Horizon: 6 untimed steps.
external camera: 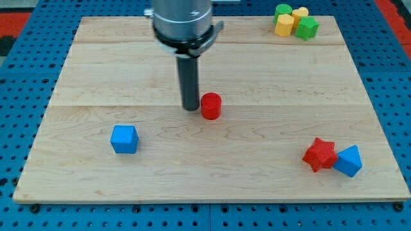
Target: Move red circle towards the center right
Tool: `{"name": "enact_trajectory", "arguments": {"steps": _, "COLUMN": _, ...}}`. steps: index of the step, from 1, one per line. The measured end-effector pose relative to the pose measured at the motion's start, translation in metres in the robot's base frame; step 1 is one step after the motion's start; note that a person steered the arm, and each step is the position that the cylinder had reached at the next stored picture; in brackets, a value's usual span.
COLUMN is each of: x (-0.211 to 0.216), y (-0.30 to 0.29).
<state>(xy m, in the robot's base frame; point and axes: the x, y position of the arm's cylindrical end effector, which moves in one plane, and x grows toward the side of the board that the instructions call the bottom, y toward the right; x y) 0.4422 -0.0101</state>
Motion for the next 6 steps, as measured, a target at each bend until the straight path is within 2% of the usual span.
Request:
{"name": "enact_trajectory", "arguments": {"steps": 2, "x": -0.001, "y": 0.127}}
{"name": "enact_trajectory", "arguments": {"steps": 4, "x": 0.002, "y": 0.072}}
{"name": "enact_trajectory", "arguments": {"steps": 5, "x": 0.028, "y": 0.082}}
{"name": "enact_trajectory", "arguments": {"steps": 6, "x": 0.037, "y": 0.147}}
